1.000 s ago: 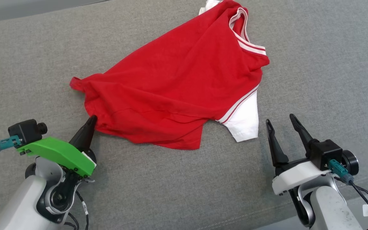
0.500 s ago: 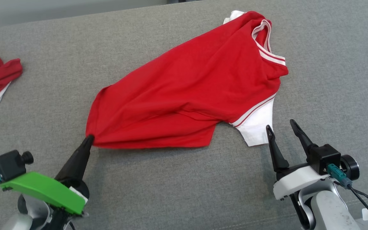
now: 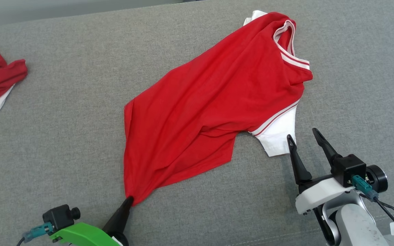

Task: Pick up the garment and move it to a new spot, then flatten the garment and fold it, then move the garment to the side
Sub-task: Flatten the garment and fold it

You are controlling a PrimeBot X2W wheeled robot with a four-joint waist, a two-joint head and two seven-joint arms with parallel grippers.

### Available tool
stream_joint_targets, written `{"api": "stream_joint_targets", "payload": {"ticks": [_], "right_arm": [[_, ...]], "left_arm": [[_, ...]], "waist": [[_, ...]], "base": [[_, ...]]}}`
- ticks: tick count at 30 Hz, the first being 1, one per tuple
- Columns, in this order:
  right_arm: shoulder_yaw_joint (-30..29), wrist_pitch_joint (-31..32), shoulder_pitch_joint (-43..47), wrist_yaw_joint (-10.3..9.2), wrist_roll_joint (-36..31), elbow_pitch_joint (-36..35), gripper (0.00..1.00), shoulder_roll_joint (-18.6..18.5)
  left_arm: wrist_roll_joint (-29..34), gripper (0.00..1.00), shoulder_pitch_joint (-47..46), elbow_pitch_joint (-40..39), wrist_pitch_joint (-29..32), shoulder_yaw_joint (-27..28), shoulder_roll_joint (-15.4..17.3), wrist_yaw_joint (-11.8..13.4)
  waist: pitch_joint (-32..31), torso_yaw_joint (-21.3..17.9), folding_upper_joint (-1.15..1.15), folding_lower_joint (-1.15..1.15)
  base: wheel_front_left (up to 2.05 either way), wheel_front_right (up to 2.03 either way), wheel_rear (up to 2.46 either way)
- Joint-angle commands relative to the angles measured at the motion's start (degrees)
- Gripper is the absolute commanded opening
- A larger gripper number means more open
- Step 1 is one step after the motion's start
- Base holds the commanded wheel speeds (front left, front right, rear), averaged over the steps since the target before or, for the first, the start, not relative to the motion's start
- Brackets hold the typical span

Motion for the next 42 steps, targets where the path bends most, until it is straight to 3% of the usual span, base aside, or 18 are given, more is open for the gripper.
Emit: {"api": "stream_joint_targets", "payload": {"ticks": [1,3,4,5,7,8,9,10,14,20,26,30,35,42], "right_arm": [[0.0,-0.2,0.2,-0.02,-0.3,-0.1,1.00,-0.2],[0.0,-0.2,0.1,-0.02,-0.4,-0.2,1.00,-0.2],[0.1,-0.2,0.1,-0.02,-0.4,-0.3,1.00,-0.2],[0.1,-0.2,0.1,-0.02,-0.5,-0.4,1.00,-0.2],[0.2,-0.2,0.2,-0.02,-0.7,-0.7,1.00,-0.1],[0.3,-0.2,0.1,-0.02,-0.7,-0.8,1.00,-0.3],[0.3,-0.2,0.1,-0.02,-0.7,-0.8,1.00,-0.3],[0.5,-0.2,0.1,-0.02,-0.7,-0.9,1.00,-0.5],[0.6,-0.2,0.6,-0.02,-0.9,-1.8,1.00,-1.4],[0.4,-0.2,1.1,-0.02,-0.4,-2.3,1.00,-2.8],[-0.8,-0.2,0.6,-0.02,-0.1,-3.1,1.00,-2.8],[-2.0,-0.2,-0.1,-0.03,-0.5,-4.3,1.00,-2.3],[-2.8,-0.2,-1.0,-0.03,-0.6,-5.2,1.00,-1.0],[-1.7,-0.2,-1.8,-0.03,0.8,-4.9,1.00,1.0]], "left_arm": [[1.0,0.00,-1.2,1.7,-1.1,0.4,-0.3,-0.3],[1.5,0.00,-2.0,3.1,-2.1,0.8,-0.8,-0.4],[1.6,0.14,-2.3,3.5,-2.7,1.2,-1.0,-0.5],[1.7,0.39,-2.6,3.7,-3.1,1.4,-1.1,-0.2],[2.5,0.49,-2.9,3.8,-3.6,1.6,-0.6,0.4],[2.8,0.73,-3.0,3.6,-3.9,1.9,-0.2,0.8],[2.8,0.73,-3.0,3.6,-3.9,1.9,-0.2,0.8],[3.4,1.00,-3.1,3.3,-4.2,2.1,0.2,1.2],[5.3,1.00,-2.4,1.7,-5.7,3.2,1.7,4.1],[12.3,1.00,-2.3,-1.9,-9.1,4.2,5.5,11.9],[18.3,1.00,-7.4,-11.6,-6.7,-1.9,4.8,11.2],[22.5,1.00,-14.8,-14.5,-0.8,-8.9,1.4,10.0],[26.4,1.00,-25.4,-10.1,5.9,-14.9,-4.1,9.2],[30.5,1.00,-36.2,3.5,10.5,-18.9,-9.1,8.0]], "waist": [[0.0,-0.1,0.00,0.00],[0.0,-0.2,0.00,0.00],[0.1,-0.2,0.00,0.00],[0.1,-0.2,0.00,0.00],[0.1,-0.4,0.00,0.00],[0.1,-0.5,0.00,0.00],[0.1,-0.5,0.00,0.00],[0.0,-0.6,0.00,0.00],[-0.2,-1.0,0.00,0.00],[-0.5,-1.6,0.00,0.00],[-0.4,-3.3,0.00,0.00],[0.4,-6.8,0.00,0.00],[1.7,-13.2,0.00,0.00],[3.6,-23.2,0.00,0.00]], "base": [[0.00,0.00,0.00],[0.00,0.00,0.00],[0.00,0.00,0.00],[0.00,0.00,0.00],[0.00,0.00,0.00],[0.00,0.00,0.00],[0.00,0.00,0.00],[0.00,0.00,0.00],[0.00,0.00,0.00],[0.00,0.00,0.00],[0.00,0.00,0.00],[0.00,0.00,0.00],[0.00,0.00,0.00],[0.00,0.00,0.00]]}}
